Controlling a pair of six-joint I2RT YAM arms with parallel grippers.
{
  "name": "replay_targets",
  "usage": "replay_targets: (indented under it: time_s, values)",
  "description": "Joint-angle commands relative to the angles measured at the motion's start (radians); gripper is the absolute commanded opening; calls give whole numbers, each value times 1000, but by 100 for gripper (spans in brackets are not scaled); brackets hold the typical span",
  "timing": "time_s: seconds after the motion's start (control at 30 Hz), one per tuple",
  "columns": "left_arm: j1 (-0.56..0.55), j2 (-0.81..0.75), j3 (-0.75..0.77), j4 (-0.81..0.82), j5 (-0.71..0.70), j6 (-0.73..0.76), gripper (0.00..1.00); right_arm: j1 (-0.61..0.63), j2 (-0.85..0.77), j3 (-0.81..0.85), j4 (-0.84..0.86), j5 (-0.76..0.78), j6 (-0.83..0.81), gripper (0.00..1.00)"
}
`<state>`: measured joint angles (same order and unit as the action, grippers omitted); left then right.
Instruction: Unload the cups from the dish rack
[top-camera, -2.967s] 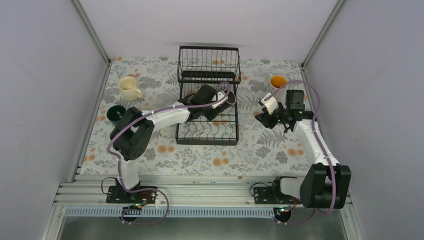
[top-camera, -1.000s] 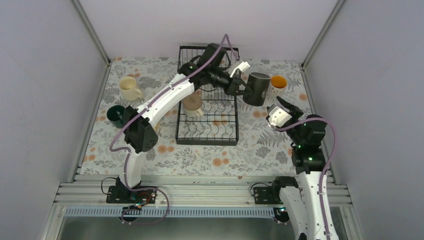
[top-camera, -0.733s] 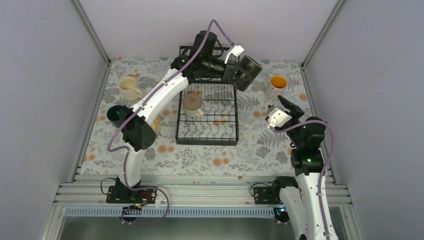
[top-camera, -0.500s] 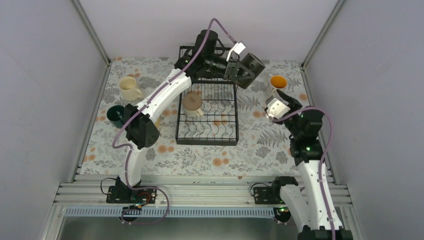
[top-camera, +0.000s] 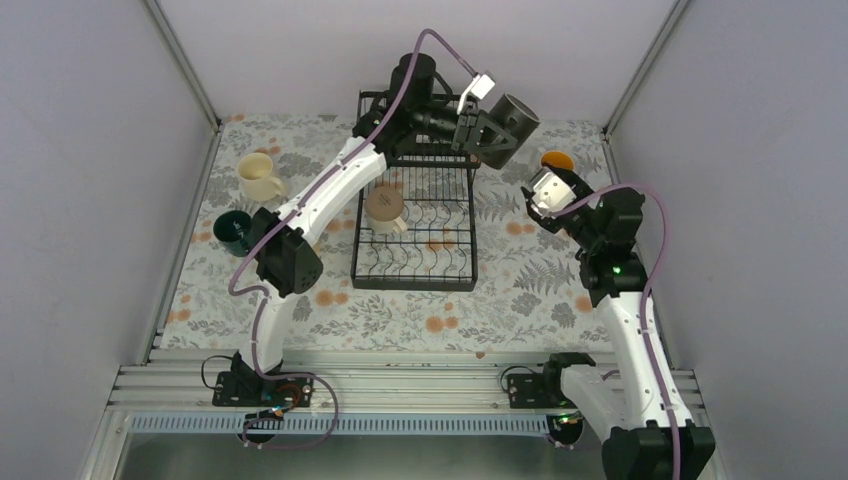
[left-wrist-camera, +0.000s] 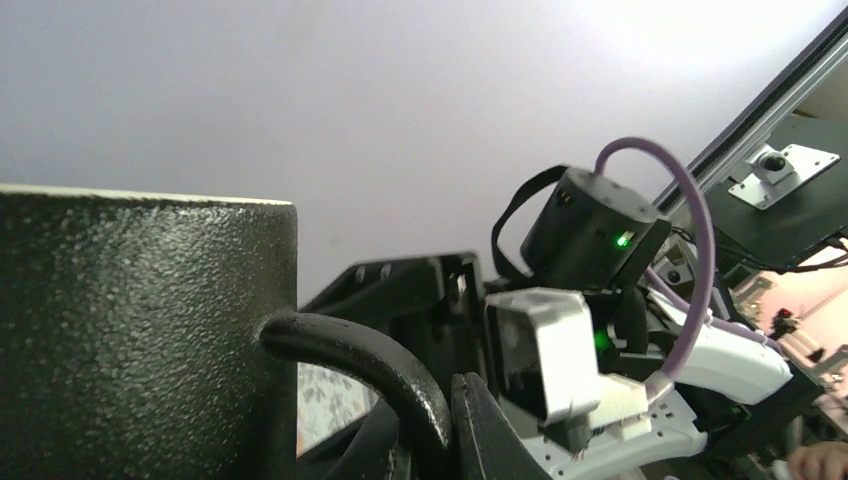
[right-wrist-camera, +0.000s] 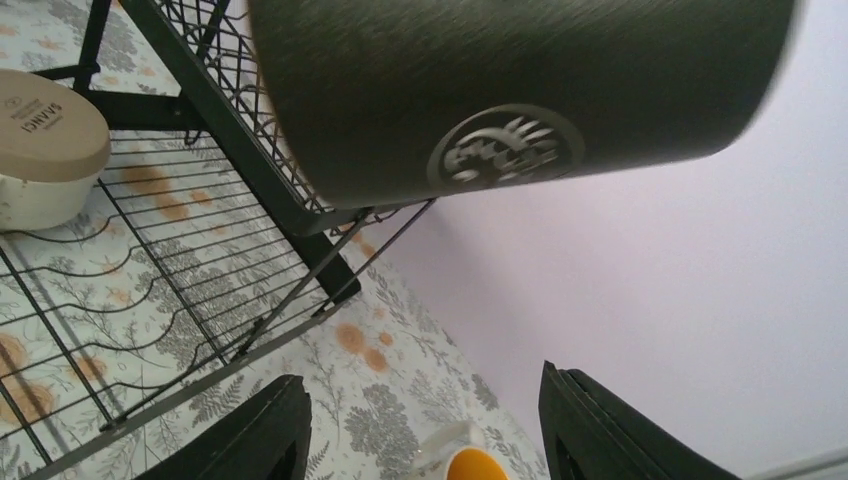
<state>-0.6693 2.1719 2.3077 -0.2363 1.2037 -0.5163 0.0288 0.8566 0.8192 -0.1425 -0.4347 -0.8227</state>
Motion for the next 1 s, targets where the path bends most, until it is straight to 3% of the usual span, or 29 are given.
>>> replay_targets:
  time_s: [0.0,0.1,0.27,0.37,0.6,0.8,0.97]
  values:
    - [-1,-3,113,145,-58,16,2,27,31,70,45,-22,83,59]
    - [0,11,152,105,-206,46,2,44,71,139,47,17,139,58]
    - [-8,5,207,73,-584,-20,2,71,119,213,62,14,197,58]
    - [-7,-1,211,110,-688,-91,2,86,118,199,107,10,207,57]
    - [-36,4,220,110,-812,-271,2,131,156,147,216,77,205,56]
    - [-82,5,236,132,-767,-359,2,169,236,153,344,119,304,54]
    - [-92,-20,222,130,-756,-394,2,191,284,145,472,242,373,49]
